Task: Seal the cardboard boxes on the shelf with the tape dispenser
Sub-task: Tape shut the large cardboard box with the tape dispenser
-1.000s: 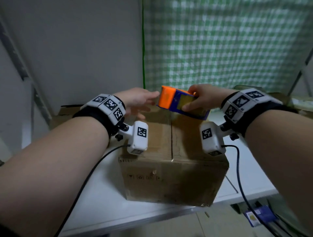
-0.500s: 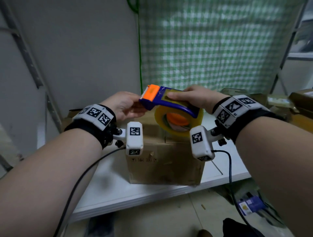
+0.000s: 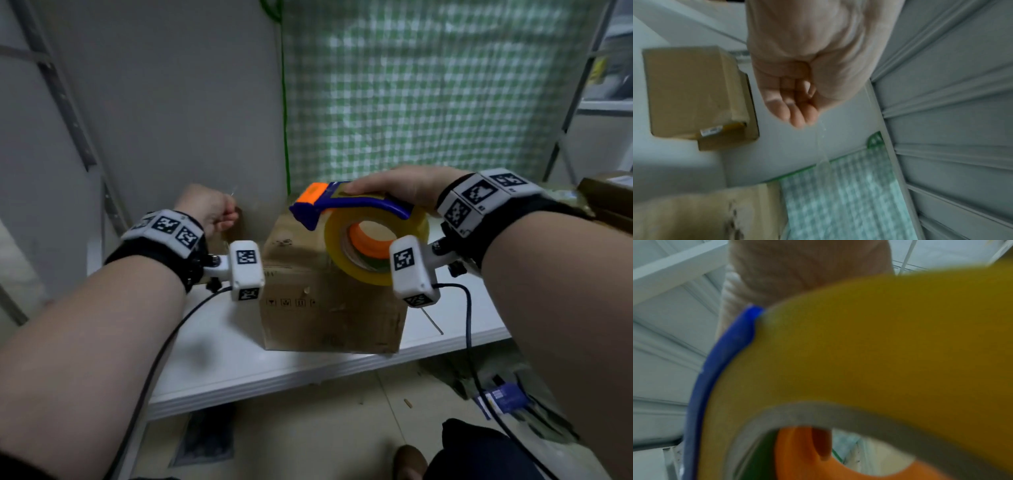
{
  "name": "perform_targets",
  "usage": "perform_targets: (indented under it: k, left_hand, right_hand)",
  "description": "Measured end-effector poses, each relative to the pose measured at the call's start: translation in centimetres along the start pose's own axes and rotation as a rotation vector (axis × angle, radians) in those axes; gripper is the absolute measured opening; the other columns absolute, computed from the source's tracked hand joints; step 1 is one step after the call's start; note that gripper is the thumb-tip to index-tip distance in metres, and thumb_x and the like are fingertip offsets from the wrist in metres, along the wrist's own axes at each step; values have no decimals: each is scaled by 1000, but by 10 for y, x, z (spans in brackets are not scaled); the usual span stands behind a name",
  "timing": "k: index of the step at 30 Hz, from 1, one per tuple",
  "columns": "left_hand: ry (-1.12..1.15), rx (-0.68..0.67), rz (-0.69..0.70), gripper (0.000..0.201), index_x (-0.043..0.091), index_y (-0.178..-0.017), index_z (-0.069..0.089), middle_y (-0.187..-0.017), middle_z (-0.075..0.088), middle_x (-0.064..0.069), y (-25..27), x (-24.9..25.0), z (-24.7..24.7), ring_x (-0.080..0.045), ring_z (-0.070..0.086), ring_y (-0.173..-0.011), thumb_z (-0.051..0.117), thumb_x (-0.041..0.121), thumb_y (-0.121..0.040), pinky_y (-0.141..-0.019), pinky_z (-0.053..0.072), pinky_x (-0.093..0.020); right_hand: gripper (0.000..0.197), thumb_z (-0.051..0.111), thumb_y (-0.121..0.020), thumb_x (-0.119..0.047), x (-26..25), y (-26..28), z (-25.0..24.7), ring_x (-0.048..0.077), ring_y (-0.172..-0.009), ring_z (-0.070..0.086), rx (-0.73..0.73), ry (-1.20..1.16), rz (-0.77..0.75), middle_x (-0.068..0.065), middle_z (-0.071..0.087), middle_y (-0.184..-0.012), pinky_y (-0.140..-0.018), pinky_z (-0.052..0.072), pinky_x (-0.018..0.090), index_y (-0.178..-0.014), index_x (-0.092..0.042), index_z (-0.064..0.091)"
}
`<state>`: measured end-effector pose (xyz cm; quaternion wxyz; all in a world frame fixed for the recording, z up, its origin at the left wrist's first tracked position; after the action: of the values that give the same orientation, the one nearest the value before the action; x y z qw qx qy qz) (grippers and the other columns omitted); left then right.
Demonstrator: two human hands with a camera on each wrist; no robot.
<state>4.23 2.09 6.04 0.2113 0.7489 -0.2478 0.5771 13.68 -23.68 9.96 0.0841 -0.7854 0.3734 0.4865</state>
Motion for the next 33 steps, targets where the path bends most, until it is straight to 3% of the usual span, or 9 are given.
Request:
perform_targets:
  k: [3,6,8,11,15,19,26,29,33]
  left_hand:
    - [14,8,-20,27,9,-69,51,-48,49,-2,2,-17,-7,-2,50,-29,43,4,-95,-33,45,-14]
    - [62,-78,-60,28,11,-71,53,-53,48,-1,11,-32,-2,-12,56,-44,50,25,-95,-41,49,-18]
    - [24,-70,-37,28,11,-71,55,-56,50,-1,12,-42,-5,-14,54,-51,60,31,-91,-40,47,-18]
    - [-67,35,16,23,9,-66,56,-56,52,-5,9,-58,-12,-17,51,-49,67,17,-85,-36,37,-18]
    - [-116,135,64,27,8,-53,51,-50,52,-8,14,-76,-19,-24,52,-54,66,10,-75,-53,40,-32]
    - [-123,197,91,32,10,-49,47,-53,54,-10,19,-89,-24,-26,52,-57,65,13,-75,-58,42,-35]
    - [-112,219,83,22,9,-54,52,-60,56,-16,21,-103,-26,-25,48,-56,64,17,-70,-56,39,-32]
    - [-111,200,81,26,10,-46,42,-56,50,-15,19,-109,-25,-26,52,-58,60,14,-64,-56,37,-33]
    - [-120,172,57,24,10,-45,41,-57,51,-18,17,-120,-21,-32,61,-64,56,17,-61,-57,39,-35]
  right_hand:
    - [30,66,-83,-41,-3,5,2,10,-42,57,26,108,55,-1,63,-54,-45,48,18,-76,-13,63]
    - [28,69,-81,-41,-11,3,5,13,-44,57,86,258,97,-1,63,-52,-50,48,23,-76,-13,63]
    - [30,68,-82,-41,-14,2,10,13,-41,56,100,321,120,-1,61,-47,-49,47,24,-73,-13,62]
    - [34,66,-84,-43,-20,1,22,11,-36,53,117,441,133,-2,57,-42,-40,42,19,-68,-14,59]
    - [37,63,-85,-47,-29,-4,39,16,-53,52,101,602,171,3,58,-61,-50,41,26,-72,-12,58]
    - [41,61,-84,-52,-37,-9,51,19,-60,51,100,734,199,6,56,-72,-55,41,27,-76,-12,57]
    - [42,54,-91,-49,-48,-15,66,16,-59,45,79,941,224,5,49,-71,-54,36,24,-71,-11,51]
    - [43,54,-91,-48,-51,-16,71,16,-57,42,78,961,242,5,47,-68,-55,36,24,-70,-10,49]
    - [27,64,-88,-36,-51,-24,69,15,-64,40,147,848,146,1,44,-74,-65,38,31,-93,-11,53]
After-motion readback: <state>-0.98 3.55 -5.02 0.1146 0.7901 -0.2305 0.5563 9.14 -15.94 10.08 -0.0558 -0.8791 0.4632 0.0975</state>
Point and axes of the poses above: each hand's wrist, its own y-axis away from the middle knuckle, its own z-axis out of the palm, x = y × z, the point moved 5 cm from there along -y, towards the middle knuckle
